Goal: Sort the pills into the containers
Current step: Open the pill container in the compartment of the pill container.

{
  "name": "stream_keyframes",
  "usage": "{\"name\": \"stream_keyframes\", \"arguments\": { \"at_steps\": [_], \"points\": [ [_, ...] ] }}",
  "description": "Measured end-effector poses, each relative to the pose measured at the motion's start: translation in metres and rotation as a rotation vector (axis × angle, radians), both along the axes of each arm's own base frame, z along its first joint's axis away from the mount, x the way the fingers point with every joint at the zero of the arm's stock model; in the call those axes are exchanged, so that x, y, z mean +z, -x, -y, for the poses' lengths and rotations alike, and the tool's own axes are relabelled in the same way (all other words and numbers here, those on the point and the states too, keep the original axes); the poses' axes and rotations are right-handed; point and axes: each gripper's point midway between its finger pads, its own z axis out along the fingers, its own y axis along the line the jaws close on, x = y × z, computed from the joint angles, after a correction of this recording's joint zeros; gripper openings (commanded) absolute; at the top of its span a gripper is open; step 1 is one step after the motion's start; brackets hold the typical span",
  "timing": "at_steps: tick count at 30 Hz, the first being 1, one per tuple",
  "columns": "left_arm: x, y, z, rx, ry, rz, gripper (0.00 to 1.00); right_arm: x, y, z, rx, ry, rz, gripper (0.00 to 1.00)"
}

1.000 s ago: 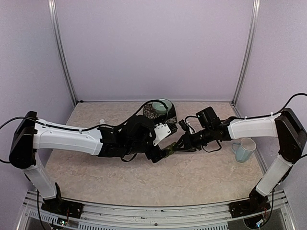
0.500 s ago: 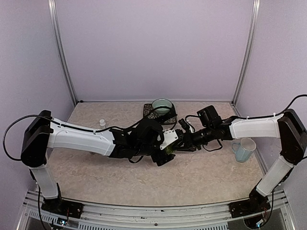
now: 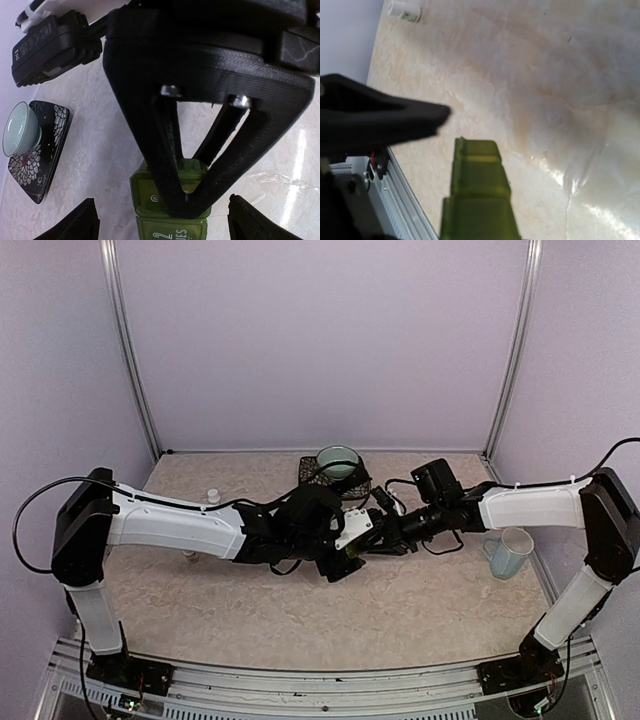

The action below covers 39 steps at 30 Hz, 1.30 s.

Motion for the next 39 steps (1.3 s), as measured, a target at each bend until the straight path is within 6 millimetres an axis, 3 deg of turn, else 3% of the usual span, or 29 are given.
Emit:
{"name": "stream_keyframes", "arguments": {
  "at_steps": [3,5,9,14,26,39],
  "points": [
    [-0.005,-0.003,0.001,0.004,-0.013,-0.002,0.8,0.001,0.0,0.0,0.001,-0.003,-0.001,0.05],
    [-0.008,-0.003,0.0,0.007,-0.022,-0.006,0.72,0.002,0.0,0.0,0.0,-0.005,-0.001,0.05],
    [-0.009,-0.007,-0.003,0.015,-0.024,-0.007,0.68,0.005,0.001,0.0,-0.001,-0.01,0.0,0.05],
    [-0.009,-0.008,-0.004,0.015,-0.023,-0.013,0.45,0.007,-0.001,-0.001,-0.004,-0.016,0.01,0.05],
    [-0.012,-0.005,-0.004,-0.006,-0.024,-0.041,0.35,0.005,-0.005,0.001,-0.018,0.009,0.039,0.04],
    [-0.014,-0.007,-0.01,-0.031,0.027,-0.141,0.33,0.0,-0.01,-0.002,-0.023,0.02,0.045,0.04]
  ]
}}
